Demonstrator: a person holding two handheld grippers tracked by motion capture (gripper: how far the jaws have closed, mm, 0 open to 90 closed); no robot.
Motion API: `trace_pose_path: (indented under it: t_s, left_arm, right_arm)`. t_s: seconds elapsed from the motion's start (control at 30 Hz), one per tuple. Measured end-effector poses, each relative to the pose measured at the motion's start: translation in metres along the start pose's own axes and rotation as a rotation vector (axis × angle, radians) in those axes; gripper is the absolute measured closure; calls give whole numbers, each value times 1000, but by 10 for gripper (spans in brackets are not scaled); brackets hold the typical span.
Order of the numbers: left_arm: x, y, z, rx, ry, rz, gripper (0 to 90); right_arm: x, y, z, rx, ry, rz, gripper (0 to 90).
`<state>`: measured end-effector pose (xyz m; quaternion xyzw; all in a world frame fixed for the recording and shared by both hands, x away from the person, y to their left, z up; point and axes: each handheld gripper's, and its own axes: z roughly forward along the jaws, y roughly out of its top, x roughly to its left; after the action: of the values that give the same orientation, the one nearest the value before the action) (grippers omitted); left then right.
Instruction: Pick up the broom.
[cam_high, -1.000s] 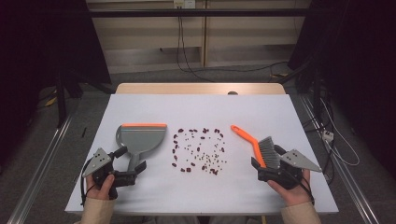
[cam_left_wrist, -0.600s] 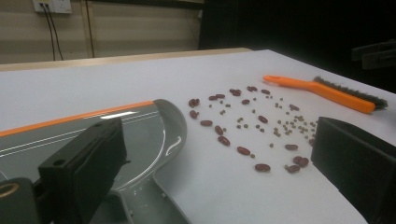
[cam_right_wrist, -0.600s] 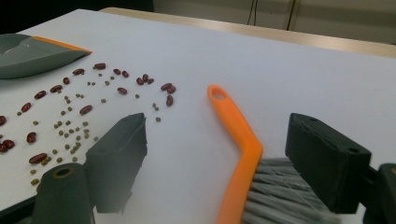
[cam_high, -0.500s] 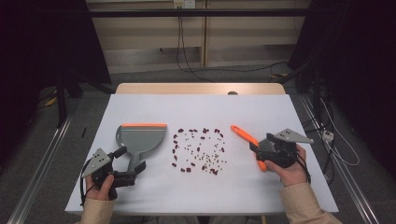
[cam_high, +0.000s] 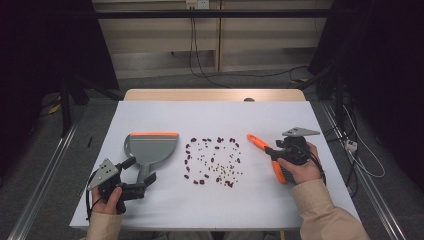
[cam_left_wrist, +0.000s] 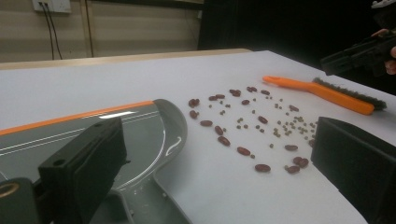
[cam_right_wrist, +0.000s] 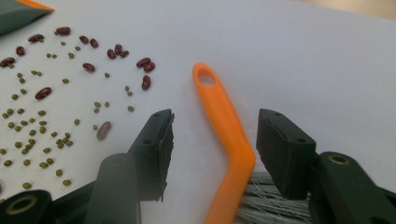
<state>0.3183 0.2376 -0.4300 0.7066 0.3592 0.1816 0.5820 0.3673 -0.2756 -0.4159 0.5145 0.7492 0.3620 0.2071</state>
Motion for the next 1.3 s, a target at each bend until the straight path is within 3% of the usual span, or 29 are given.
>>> trace_pose_path:
  t_s: [0.23, 0.43, 0.9, 1.2, 1.3]
  left_arm:
    - [0, 0, 1, -1, -4, 1, 31]
    - [-1, -1, 2, 1, -5, -1, 31]
    - [0, 0, 2, 5, -10, 1, 31]
    - [1, -1, 2, 15, -12, 3, 31]
    - [1, -1, 3, 15, -14, 8, 31]
  right_arm:
    - [-6, 7, 11, 84, -16, 33, 506]
    - [-7, 10, 21, 169, 2, 42, 528]
    - [-11, 13, 35, 257, -45, 51, 566]
    - [-17, 14, 40, 324, -48, 68, 595]
    - [-16, 11, 47, 348, -28, 72, 624]
